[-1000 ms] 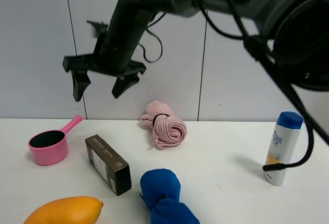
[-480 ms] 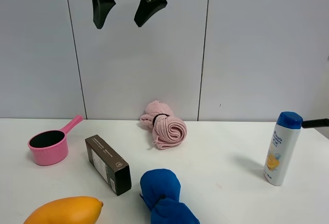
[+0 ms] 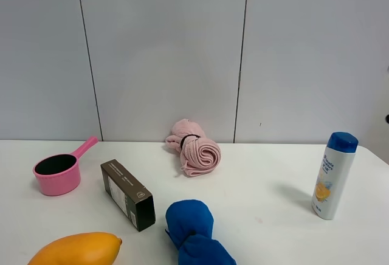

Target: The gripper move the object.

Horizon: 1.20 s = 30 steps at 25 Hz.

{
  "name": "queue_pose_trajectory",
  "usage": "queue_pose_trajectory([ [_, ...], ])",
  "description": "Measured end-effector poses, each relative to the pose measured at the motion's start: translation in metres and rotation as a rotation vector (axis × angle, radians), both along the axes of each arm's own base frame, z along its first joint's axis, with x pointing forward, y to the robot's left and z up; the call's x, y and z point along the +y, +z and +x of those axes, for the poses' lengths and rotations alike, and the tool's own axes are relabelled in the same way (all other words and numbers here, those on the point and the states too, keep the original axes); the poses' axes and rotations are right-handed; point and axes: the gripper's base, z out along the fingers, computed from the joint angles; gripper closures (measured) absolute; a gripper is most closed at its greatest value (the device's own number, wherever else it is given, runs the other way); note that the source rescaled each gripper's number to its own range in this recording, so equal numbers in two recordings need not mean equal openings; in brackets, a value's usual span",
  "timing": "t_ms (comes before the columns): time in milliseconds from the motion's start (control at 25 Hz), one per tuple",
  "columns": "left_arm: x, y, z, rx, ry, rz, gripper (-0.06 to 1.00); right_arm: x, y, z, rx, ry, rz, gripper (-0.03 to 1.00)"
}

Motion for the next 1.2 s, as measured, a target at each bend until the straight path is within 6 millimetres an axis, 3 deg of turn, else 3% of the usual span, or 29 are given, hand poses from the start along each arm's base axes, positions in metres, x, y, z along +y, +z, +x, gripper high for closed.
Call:
queue_pose_trajectory([
  [280,0.0,0.0,0.0,0.0,0.0,0.0,-0.06,-0.02,0.029,-0.016,-0.074,-0.025,0.016,0.25],
  [400,0.0,0.0,0.0,0.0,0.0,0.0,-0.06,-0.028,0.025,-0.014,-0.094,-0.074,-0.058,0.25],
  [600,0.0,0.0,0.0,0.0,0.0,0.0,-0.06,-0.043,-0.003,-0.013,-0.014,-0.144,-0.176,0.25],
  [880,0.0,0.0,0.0,0.0,0.0,0.0,-0.06,-0.106,-0.008,-0.011,0.049,-0.299,-0.222,0.25],
  [1200,0.0,0.0,0.0,0.0,0.0,0.0,-0.06,-0.208,0.0,-0.02,0.08,-0.561,-0.217,0.25],
])
